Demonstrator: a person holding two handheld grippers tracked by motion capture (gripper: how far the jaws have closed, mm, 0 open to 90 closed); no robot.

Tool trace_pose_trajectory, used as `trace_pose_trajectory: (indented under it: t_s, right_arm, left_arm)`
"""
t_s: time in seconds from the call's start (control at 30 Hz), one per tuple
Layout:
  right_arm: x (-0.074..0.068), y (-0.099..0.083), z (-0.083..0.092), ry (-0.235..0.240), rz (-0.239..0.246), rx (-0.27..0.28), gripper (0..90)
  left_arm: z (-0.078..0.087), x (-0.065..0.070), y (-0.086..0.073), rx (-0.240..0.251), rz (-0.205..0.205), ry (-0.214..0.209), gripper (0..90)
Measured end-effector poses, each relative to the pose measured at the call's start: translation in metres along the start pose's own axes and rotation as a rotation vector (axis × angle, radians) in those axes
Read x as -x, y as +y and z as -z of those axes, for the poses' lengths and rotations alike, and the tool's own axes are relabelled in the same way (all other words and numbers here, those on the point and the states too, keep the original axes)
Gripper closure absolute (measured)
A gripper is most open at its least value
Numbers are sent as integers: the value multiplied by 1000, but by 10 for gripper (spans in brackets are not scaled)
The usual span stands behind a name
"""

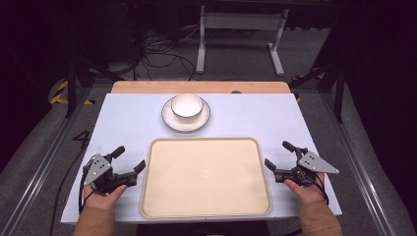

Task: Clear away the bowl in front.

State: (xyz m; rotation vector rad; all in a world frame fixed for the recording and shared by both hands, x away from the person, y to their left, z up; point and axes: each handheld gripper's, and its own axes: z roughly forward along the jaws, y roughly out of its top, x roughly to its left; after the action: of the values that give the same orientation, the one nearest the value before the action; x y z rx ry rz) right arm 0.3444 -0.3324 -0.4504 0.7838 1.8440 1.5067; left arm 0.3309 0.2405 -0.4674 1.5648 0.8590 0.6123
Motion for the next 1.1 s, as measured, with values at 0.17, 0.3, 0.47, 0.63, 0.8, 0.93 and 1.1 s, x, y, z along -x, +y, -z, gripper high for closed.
trace_pose_trajectory:
  t_s: [0.17, 0.3, 0.47, 0.63, 0.8, 0.93, 1.1]
  right_arm:
    - [4, 3, 5, -5, -9, 25, 75]
    - [5, 4, 6, -7, -21, 42, 75]
    - [5, 3, 6, -34, -21, 43, 68]
    - [7, 3, 9, -31, -44, 61, 91]
    - [7, 2, 8, -33, -48, 59, 87]
    - [7, 1, 7, -36, -51, 52, 87]
    - [9, 1, 9, -42, -59, 57, 90]
  left_arm:
    - [4, -1, 2, 5, 14, -5, 90]
    - [5, 0, 3, 4, 20, -8, 99]
    - [5, 4, 6, 4, 30, -19, 113]
    - [4, 10, 12, -14, 21, -29, 132]
    - [4, 13, 21, -38, 27, -21, 157]
    - [6, 14, 28, -36, 34, -20, 161]
    - [8, 16, 40, -22, 27, -24, 158]
